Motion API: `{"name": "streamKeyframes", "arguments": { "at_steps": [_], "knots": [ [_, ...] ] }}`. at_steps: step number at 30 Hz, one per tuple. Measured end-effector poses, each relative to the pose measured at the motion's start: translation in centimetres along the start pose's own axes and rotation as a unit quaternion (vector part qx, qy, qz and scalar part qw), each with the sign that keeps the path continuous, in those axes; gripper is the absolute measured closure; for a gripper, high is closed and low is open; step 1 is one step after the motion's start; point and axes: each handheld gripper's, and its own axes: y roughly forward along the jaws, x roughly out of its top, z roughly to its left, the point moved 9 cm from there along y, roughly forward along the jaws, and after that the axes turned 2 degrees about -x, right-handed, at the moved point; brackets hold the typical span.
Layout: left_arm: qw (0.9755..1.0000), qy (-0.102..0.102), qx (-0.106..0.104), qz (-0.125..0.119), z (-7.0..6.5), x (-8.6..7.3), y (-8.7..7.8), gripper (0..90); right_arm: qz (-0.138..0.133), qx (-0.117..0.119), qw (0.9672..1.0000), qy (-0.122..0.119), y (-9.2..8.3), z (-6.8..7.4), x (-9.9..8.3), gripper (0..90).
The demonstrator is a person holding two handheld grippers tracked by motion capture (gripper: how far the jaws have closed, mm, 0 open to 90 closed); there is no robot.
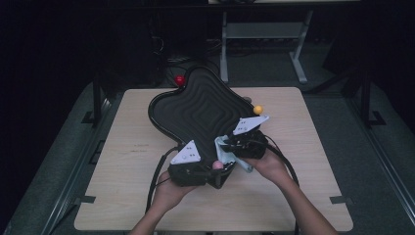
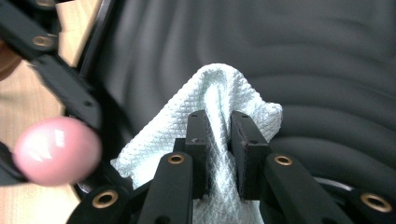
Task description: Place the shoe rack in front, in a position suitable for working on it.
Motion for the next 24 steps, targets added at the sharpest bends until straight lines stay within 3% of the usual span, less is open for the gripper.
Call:
{"name": "streamKeyframes", "arguments": {
  "at_steps": [1, 3, 5, 10, 12, 13, 14, 16, 18, 20, 22, 23, 24],
  "knots": [
    [1.0, 0.0, 0.0, 0.0, 0.0, 0.0, 0.0, 60.0, 0.0, 0.0, 1.0, 0.0, 0.0, 0.0, 0.0, 78.3],
    [1.0, 0.001, 0.002, 0.0, 0.0, 0.0, 0.0, 60.0, -0.004, 0.022, 0.9997, -0.008, 0.2, 1.1, 0.5, 78.3],
    [1.0, 0.0, 0.001, 0.0, 0.0, 0.0, 0.0, 60.0, 0.0, 0.034, 0.9994, -0.005, 0.2, 1.1, 0.6, 78.3],
    [1.0, 0.003, 0.002, 0.0, 0.0, 0.0, 0.0, 59.9, 0.001, 0.003, 0.9993, 0.038, 0.1, -2.4, 0.4, 78.3],
    [1.0, 0.001, 0.001, 0.0, 0.0, 0.0, -0.1, 60.0, 0.002, 0.001, 0.9993, 0.036, 0.2, -2.1, 0.5, 78.2],
    [1.0, 0.0, 0.001, -0.002, 0.0, 0.0, -0.1, 60.0, 0.0, 0.004, 0.9996, 0.027, 0.3, -1.5, 0.7, 78.2],
    [1.0, 0.0, 0.001, -0.002, 0.0, 0.0, -0.1, 60.0, -0.001, 0.023, 0.9997, 0.008, 0.5, -0.1, 1.2, 78.2],
    [1.0, 0.003, 0.001, 0.0, 0.0, -0.1, -0.1, 60.0, 0.001, 0.021, 0.9998, -0.003, 0.6, 0.2, 1.4, 78.2],
    [1.0, 0.004, 0.003, -0.003, 0.0, -0.1, -0.2, 60.0, 0.005, 0.027, 0.9996, 0.005, 0.6, -0.4, 1.5, 78.2],
    [1.0, 0.004, 0.004, -0.002, 0.0, -0.1, -0.2, 60.0, 0.007, -0.001, 0.9998, 0.016, 0.5, -2.0, 1.4, 78.3],
    [1.0, 0.003, 0.004, -0.002, 0.0, -0.1, -0.2, 60.0, 0.008, -0.008, 0.9991, 0.04, 0.4, -3.0, 1.2, 78.3],
    [1.0, 0.004, 0.003, -0.002, 0.0, -0.1, -0.2, 60.0, 0.006, -0.001, 0.9995, 0.031, 0.5, -2.1, 1.3, 78.3],
    [1.0, 0.003, 0.004, -0.002, -0.1, -0.1, -0.2, 60.0, 0.006, -0.001, 0.9995, 0.031, 0.5, -2.1, 1.3, 78.3]
  ]
}}
